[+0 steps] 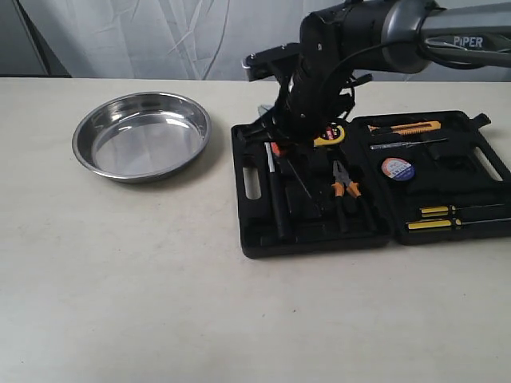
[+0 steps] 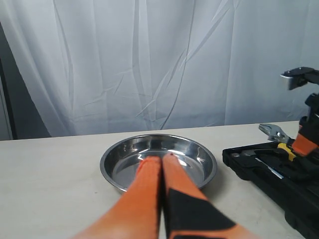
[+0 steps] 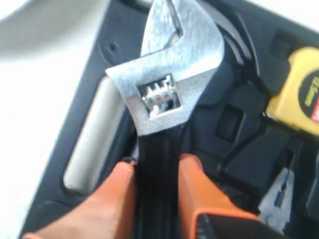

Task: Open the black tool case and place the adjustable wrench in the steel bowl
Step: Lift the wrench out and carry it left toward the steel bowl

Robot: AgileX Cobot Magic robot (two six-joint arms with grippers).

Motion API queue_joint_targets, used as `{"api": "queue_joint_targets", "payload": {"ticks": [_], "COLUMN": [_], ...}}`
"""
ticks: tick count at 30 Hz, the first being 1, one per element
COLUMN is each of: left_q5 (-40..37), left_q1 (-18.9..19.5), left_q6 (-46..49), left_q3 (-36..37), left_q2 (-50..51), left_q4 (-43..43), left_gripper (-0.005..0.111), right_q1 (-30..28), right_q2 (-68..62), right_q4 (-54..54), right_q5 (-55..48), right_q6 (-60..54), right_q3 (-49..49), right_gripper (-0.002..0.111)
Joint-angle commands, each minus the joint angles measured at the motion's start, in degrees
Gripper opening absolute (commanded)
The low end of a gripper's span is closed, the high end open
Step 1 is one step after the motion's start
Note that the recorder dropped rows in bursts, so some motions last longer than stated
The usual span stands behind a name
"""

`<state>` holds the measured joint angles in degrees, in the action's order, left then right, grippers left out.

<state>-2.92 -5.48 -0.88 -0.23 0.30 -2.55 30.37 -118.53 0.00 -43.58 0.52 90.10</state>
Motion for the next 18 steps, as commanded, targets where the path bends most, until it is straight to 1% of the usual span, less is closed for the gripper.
{"api": "queue_joint_targets", "payload": {"ticks": [1,3,7,11,14,18], "left_q5": [-0.01,-0.01,-0.01,-0.01,-0.01,-0.01], "left_q1": [-0.38,-0.38,-0.38,-0.38,-0.38,-0.38], "left_q6": [-0.05,-0.05,-0.05,-0.05,-0.05,-0.05], "left_q3": [0.23,0.23,0.23,0.23,0.23,0.23], "left_q2": [-0.30,-0.30,-0.30,-0.30,-0.30,-0.30], "left_q4": [0.33,0.33,0.33,0.33,0.33,0.33], "left_gripper": [0.000,0.000,0.000,0.000,0.000,0.000], "right_q1": [1.63,1.67,1.67,1.81,2.38,4.15], "right_q2": [0.83,0.38,-2.87,-7.68,-11.68,-16.81], "right_q4": [1.98,6.08,21.97,32.75,36.20,39.07], "right_q5": [3.54,5.01,5.43,5.11,6.21,11.49], "right_q6": [-3.15,-7.81,-22.01,-31.35,-37.26,-38.92], "right_q3": [5.74,8.34,14.65,19.35,22.59,27.15], "right_gripper": [-0.001,-0.001,-0.001,-0.001,-0.001,-0.001]}}
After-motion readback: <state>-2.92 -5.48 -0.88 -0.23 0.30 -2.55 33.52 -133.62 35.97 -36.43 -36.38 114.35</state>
